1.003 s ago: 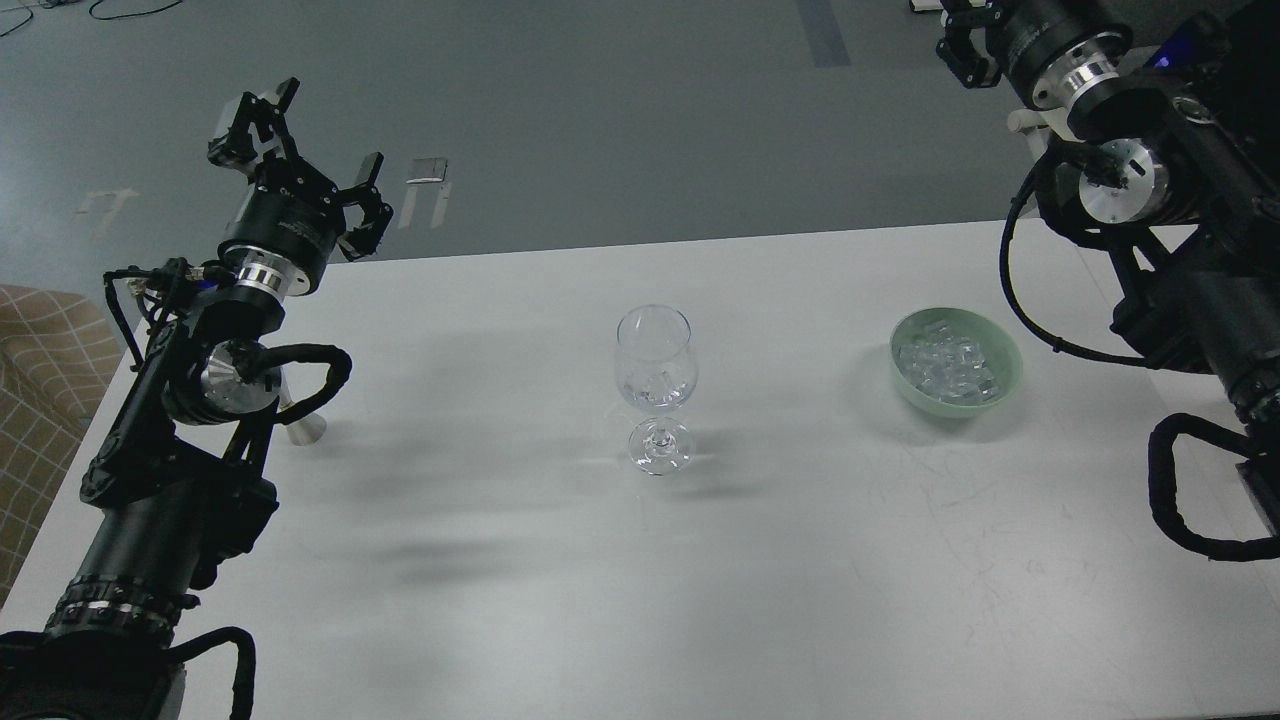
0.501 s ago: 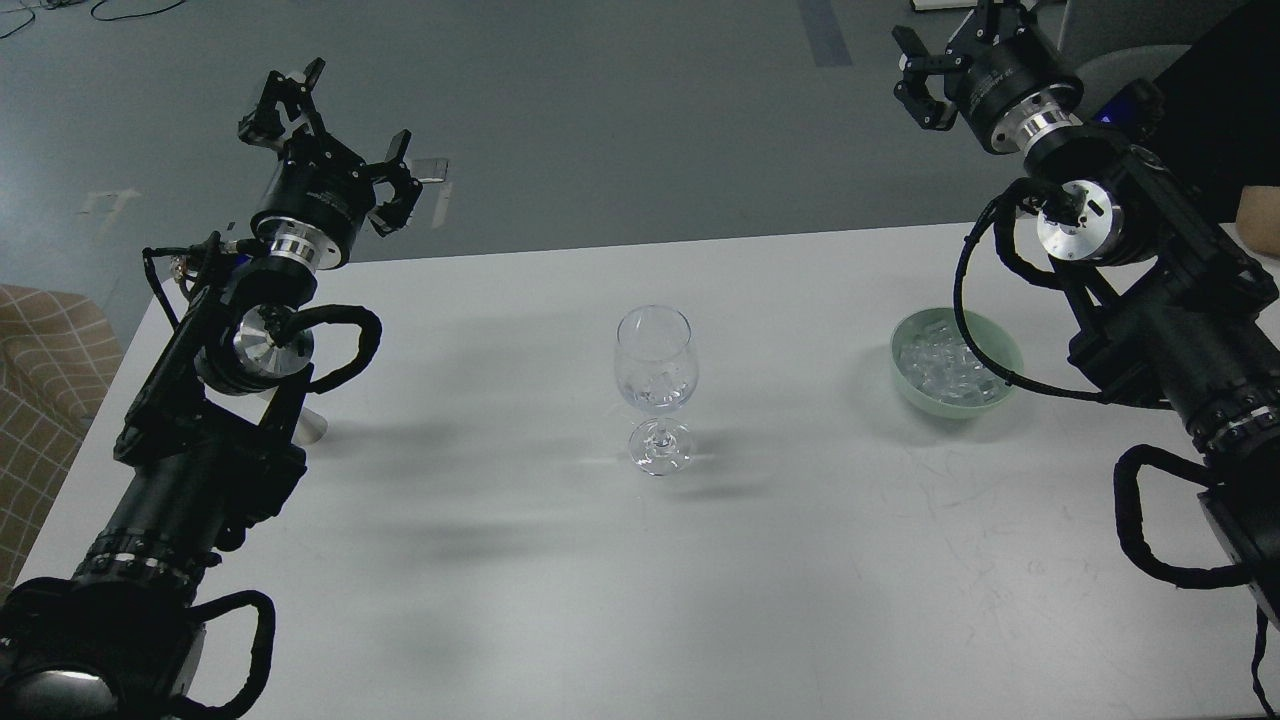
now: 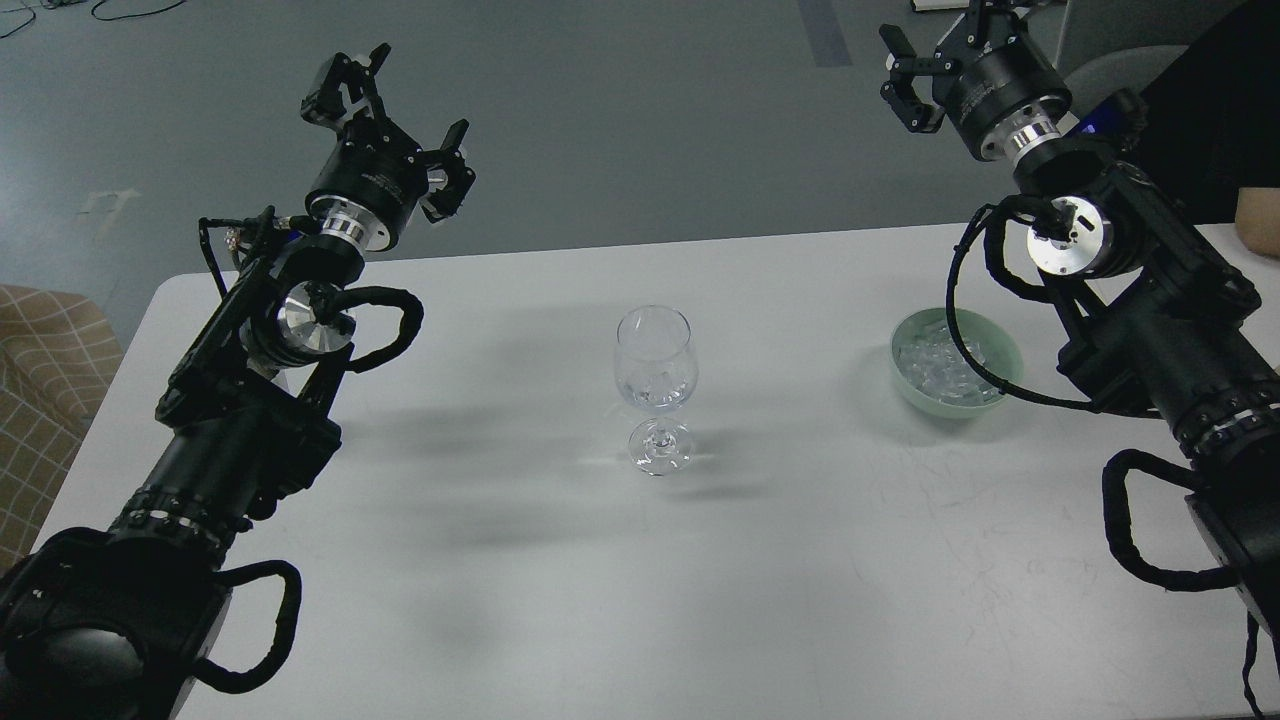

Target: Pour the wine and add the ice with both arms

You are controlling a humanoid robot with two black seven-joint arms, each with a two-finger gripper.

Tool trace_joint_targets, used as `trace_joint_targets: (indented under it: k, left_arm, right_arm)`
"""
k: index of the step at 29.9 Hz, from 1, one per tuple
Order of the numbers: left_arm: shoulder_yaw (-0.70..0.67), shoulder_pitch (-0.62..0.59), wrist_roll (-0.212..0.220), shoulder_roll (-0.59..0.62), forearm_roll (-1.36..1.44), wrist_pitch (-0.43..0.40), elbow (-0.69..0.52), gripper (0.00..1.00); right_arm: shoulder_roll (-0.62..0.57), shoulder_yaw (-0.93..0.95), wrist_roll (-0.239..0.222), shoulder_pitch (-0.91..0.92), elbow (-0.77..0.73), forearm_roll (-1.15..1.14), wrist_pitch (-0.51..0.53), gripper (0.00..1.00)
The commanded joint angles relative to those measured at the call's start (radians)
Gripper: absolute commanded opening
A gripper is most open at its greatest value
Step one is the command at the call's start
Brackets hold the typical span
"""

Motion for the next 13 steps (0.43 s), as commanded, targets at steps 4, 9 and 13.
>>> trace_joint_targets:
  k: [4, 9, 13]
  left_arm:
    - [0.000, -0.011, 0.020, 0.001, -0.040, -0.080, 0.049, 0.98]
    - [-0.003, -0.030, 0.107, 0.004, -0.171, -0.099, 0.063, 0.98]
    - [0.000, -0.017, 0.107, 0.024, -0.250, -0.131, 0.051, 0.98]
  right_arm:
    - [0.008, -0.003, 0.005, -0.012, 0.001, 0.004, 0.039, 1.00]
    - [0.010, -0.009, 0.005, -0.019, 0.001, 0.056, 0.041, 1.00]
    - [0.015, -0.008, 0.003, -0.009, -0.023, 0.082, 0.036, 1.00]
